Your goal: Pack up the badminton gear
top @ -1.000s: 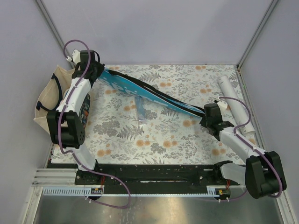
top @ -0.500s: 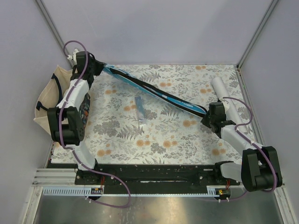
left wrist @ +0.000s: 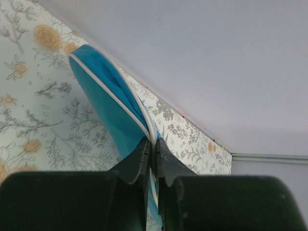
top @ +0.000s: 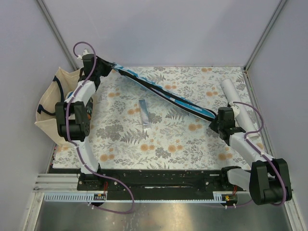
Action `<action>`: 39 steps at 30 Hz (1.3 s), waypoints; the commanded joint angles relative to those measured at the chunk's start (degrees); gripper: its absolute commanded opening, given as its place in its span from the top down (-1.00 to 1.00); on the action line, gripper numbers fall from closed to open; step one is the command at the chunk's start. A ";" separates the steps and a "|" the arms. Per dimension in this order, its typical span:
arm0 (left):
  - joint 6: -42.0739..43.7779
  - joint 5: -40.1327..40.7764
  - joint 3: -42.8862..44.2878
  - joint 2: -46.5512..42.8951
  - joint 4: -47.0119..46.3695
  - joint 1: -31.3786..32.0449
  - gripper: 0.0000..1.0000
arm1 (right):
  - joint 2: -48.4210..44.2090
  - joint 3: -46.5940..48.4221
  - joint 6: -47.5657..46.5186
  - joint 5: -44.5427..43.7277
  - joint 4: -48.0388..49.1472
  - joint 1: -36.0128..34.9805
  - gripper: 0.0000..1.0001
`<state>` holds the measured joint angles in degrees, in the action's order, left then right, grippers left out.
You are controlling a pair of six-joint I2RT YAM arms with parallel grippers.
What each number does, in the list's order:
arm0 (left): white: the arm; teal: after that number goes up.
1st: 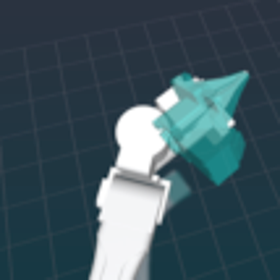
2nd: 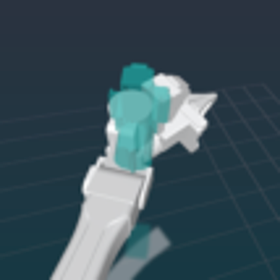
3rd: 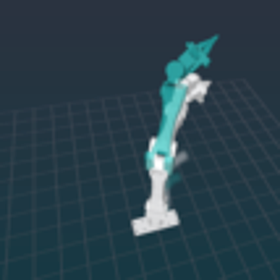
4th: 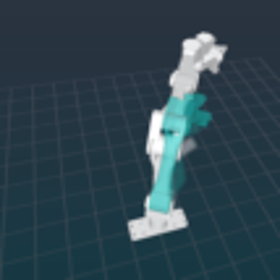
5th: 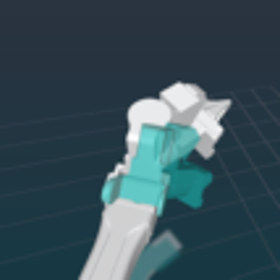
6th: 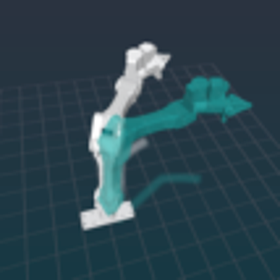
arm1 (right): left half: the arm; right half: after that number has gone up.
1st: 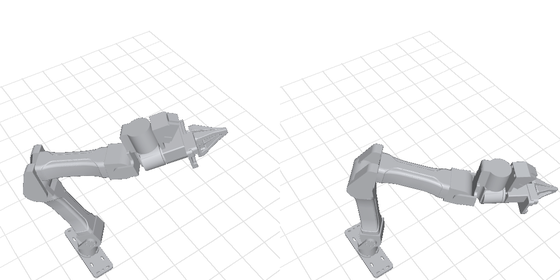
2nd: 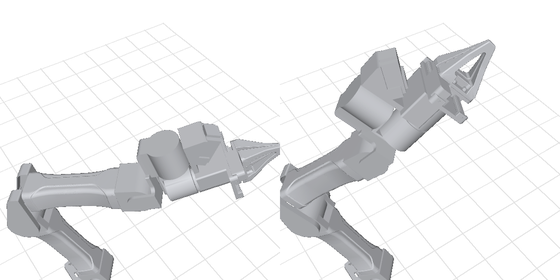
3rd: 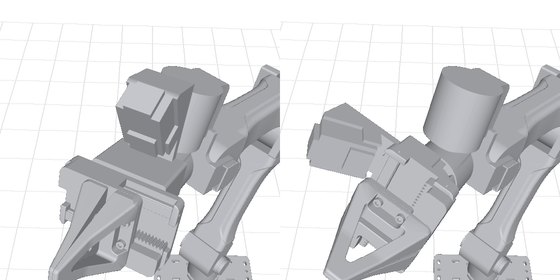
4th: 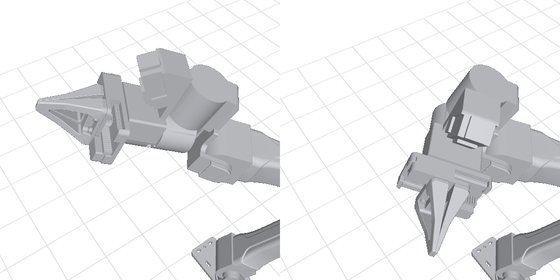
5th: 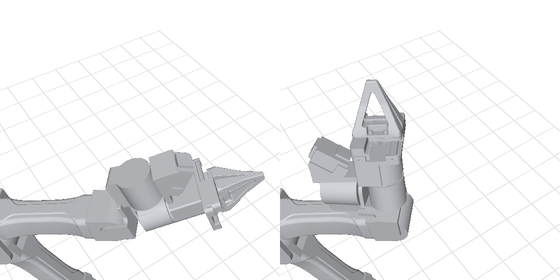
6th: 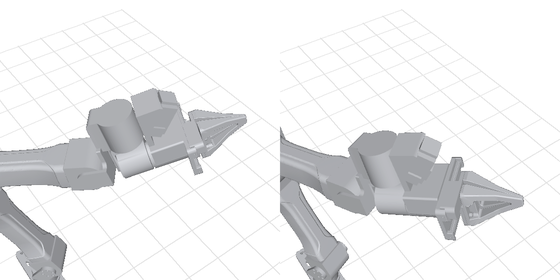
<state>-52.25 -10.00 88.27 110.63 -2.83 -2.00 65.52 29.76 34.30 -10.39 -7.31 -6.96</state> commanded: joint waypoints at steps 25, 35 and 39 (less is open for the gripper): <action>21.82 4.99 10.44 -2.42 8.45 3.49 -0.98 | -9.87 6.27 -3.01 3.70 -9.12 0.63 -0.57; 29.13 -2.18 -7.82 -23.76 11.19 9.38 -0.98 | -6.63 19.10 -9.17 20.85 -21.77 -0.07 -0.99; 30.27 -9.77 -20.30 -36.16 6.44 11.05 -0.98 | -7.94 22.79 -10.92 18.75 -27.30 -2.17 -0.99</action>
<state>-25.08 -11.51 77.25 83.33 7.81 8.60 58.78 47.83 26.63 5.91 -27.49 -7.40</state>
